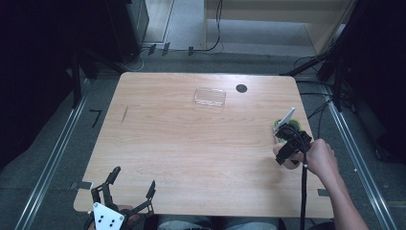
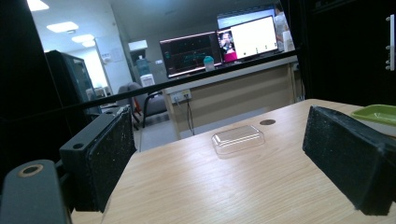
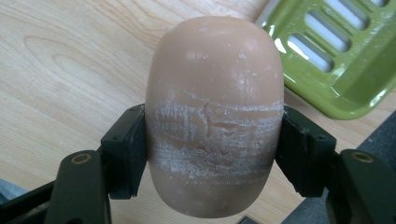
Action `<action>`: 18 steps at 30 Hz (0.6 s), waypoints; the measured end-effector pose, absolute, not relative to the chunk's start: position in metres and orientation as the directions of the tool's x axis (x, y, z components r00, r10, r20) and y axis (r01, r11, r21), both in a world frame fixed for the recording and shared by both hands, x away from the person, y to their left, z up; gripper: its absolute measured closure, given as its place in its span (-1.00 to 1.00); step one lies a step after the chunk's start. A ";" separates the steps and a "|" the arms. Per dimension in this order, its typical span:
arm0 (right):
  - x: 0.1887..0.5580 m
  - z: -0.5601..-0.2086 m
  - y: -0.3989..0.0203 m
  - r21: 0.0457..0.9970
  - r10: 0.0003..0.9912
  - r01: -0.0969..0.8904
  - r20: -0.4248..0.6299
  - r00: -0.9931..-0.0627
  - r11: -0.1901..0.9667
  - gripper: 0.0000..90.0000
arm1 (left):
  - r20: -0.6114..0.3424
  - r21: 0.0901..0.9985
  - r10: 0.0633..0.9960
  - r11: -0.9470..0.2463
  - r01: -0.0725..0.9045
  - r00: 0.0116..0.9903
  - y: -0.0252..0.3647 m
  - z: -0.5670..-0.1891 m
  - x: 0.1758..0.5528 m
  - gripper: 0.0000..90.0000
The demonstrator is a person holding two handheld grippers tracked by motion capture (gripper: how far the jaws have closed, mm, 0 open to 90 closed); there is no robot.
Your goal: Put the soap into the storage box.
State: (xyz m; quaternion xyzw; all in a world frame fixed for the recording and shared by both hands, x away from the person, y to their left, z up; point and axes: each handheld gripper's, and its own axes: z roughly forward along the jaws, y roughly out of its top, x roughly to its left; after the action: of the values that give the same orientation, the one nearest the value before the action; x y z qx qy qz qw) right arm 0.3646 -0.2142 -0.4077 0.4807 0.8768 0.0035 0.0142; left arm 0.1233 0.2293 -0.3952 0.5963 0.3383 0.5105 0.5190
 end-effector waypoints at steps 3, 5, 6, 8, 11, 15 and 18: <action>0.366 -0.406 -0.218 0.025 0.851 0.851 -0.018 -0.525 0.525 -0.25 | 0.256 0.965 0.934 -0.231 -0.127 0.250 0.229 -0.395 0.123 -0.78; 0.367 -0.406 -0.220 0.026 0.854 0.854 -0.019 -0.519 0.520 -0.25 | 0.256 0.965 0.934 -0.230 -0.127 0.251 0.229 -0.395 0.123 -0.78; 0.367 -0.405 -0.221 0.029 0.856 0.855 -0.020 -0.517 0.517 -0.25 | 0.255 0.965 0.934 -0.229 -0.127 0.251 0.229 -0.395 0.123 -0.78; 0.369 -0.405 -0.224 0.033 0.857 0.857 -0.019 -0.514 0.515 -0.25 | 0.256 0.965 0.934 -0.230 -0.127 0.251 0.229 -0.395 0.123 -0.78; 0.371 -0.405 -0.226 0.035 0.863 0.862 -0.017 -0.505 0.505 -0.25 | 0.255 0.965 0.934 -0.230 -0.126 0.251 0.229 -0.395 0.124 -0.78; 0.374 -0.406 -0.228 0.034 0.865 0.865 -0.020 -0.501 0.501 -0.25 | 0.256 0.965 0.933 -0.231 -0.125 0.251 0.229 -0.395 0.124 -0.78; 0.376 -0.405 -0.230 0.032 0.869 0.868 -0.020 -0.495 0.495 -0.25 | 0.257 0.965 0.933 -0.232 -0.124 0.251 0.229 -0.395 0.124 -0.78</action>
State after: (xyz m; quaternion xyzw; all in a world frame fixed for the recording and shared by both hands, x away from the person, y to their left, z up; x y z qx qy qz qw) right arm 0.3763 -0.2299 -0.4051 0.5025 0.8644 0.0086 0.0166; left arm 0.1238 0.2288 -0.3954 0.5971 0.3388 0.5096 0.5187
